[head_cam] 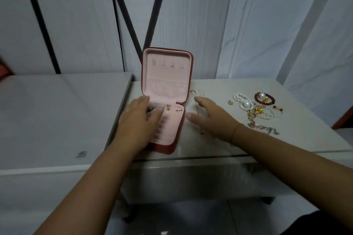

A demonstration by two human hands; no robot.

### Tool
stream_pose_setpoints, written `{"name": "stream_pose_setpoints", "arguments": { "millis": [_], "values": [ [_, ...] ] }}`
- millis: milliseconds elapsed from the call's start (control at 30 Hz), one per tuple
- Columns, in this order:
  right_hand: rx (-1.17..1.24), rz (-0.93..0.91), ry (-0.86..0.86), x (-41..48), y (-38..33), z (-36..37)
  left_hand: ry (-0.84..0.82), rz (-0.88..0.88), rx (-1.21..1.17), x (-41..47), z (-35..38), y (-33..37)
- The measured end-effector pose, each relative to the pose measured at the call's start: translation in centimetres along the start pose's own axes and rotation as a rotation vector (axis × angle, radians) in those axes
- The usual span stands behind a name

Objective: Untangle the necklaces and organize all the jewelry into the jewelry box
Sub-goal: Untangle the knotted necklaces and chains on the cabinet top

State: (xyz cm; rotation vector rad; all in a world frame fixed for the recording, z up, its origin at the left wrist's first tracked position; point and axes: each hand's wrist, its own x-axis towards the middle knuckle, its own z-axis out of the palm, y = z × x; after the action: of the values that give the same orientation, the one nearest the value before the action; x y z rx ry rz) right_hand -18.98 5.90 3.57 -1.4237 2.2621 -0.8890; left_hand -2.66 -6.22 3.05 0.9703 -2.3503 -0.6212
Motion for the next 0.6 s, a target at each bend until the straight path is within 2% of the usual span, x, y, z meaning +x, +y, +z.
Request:
{"name": "stream_pose_setpoints", "arguments": {
  "millis": [67, 133, 400, 600],
  "values": [
    [0.058, 0.001, -0.077, -1.5, -1.8, 1.6, -0.023, -0.152, 0.038, 0.5, -0.6, -1.8],
    [0.091, -0.008, -0.102, -2.3, -2.7, 3.4, -0.059, -0.232, 0.049, 0.6, -0.8, -2.8],
    [0.133, -0.001, -0.048, -2.0, -2.4, 5.9, -0.186, -0.185, 0.315, 0.6, 0.0, -3.1],
    [0.059, 0.032, -0.127, -1.4, -2.3, 4.5, -0.211, -0.208, 0.285, 0.0, 0.3, -2.1]
  ]
}}
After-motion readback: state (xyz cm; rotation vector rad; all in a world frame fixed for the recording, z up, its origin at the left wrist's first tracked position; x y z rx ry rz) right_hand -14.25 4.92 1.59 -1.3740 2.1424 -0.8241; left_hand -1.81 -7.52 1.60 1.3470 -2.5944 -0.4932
